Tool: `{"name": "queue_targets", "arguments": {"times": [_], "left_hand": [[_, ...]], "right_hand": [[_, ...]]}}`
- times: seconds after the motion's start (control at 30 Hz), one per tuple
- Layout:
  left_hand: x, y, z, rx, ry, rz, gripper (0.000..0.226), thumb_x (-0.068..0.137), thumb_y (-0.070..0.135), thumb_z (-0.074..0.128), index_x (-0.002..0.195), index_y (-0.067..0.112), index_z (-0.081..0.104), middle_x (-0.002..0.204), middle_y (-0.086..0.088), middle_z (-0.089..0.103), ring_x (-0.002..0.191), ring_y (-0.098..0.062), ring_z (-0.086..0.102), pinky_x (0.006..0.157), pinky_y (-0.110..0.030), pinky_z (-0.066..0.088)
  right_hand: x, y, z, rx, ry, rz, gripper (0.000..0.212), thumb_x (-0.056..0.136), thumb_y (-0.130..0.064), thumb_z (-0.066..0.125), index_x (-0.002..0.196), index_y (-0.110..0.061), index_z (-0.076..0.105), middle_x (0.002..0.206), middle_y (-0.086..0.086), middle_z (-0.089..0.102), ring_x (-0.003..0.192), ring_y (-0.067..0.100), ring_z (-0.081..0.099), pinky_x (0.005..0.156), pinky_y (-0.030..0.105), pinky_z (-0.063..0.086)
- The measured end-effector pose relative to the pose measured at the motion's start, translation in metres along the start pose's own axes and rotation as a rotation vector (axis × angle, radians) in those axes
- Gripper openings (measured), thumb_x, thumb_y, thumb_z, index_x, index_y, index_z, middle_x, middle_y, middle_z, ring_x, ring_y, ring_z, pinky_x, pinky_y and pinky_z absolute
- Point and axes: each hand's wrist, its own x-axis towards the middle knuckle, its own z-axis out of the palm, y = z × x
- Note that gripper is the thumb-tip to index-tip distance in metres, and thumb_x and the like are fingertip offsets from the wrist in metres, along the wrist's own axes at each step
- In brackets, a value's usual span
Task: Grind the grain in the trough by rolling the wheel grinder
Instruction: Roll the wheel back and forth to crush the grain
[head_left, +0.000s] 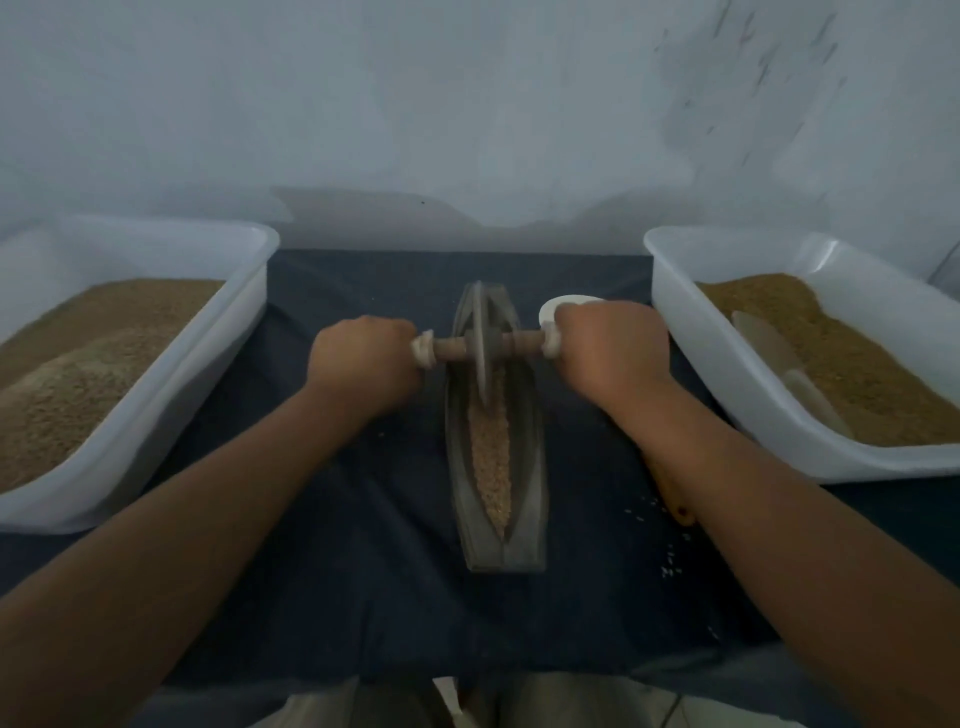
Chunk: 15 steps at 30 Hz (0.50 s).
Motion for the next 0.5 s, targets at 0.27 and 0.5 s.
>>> {"name": "queue_targets", "arguments": {"times": [0.27, 0.5], "left_hand": [[-0.086, -0.001, -0.032, 0.138, 0.08, 0.233, 0.051, 0.07, 0.042, 0.077, 0.063, 0.031, 0.028, 0.051, 0.012, 0.023, 0.038, -0.016, 0.029, 0.047, -0.018, 0.013], [-0.041, 0.0, -0.008, 0.156, 0.096, 0.128, 0.042, 0.083, 0.039, 0.071, 0.064, 0.027, 0.036, 0.055, 0.011, 0.033, 0.045, -0.021, 0.044, 0.049, -0.023, 0.026]], "right_hand": [[-0.097, 0.007, -0.013, 0.188, 0.053, -0.019, 0.035, 0.088, -0.056, 0.046, 0.064, -0.032, 0.044, 0.051, -0.009, 0.043, 0.043, 0.013, 0.044, 0.041, 0.033, 0.043], [-0.057, 0.006, 0.016, 0.062, 0.134, -0.005, 0.038, 0.098, -0.052, 0.047, 0.068, -0.029, 0.044, 0.053, -0.011, 0.036, 0.043, 0.012, 0.037, 0.042, 0.026, 0.034]]}}
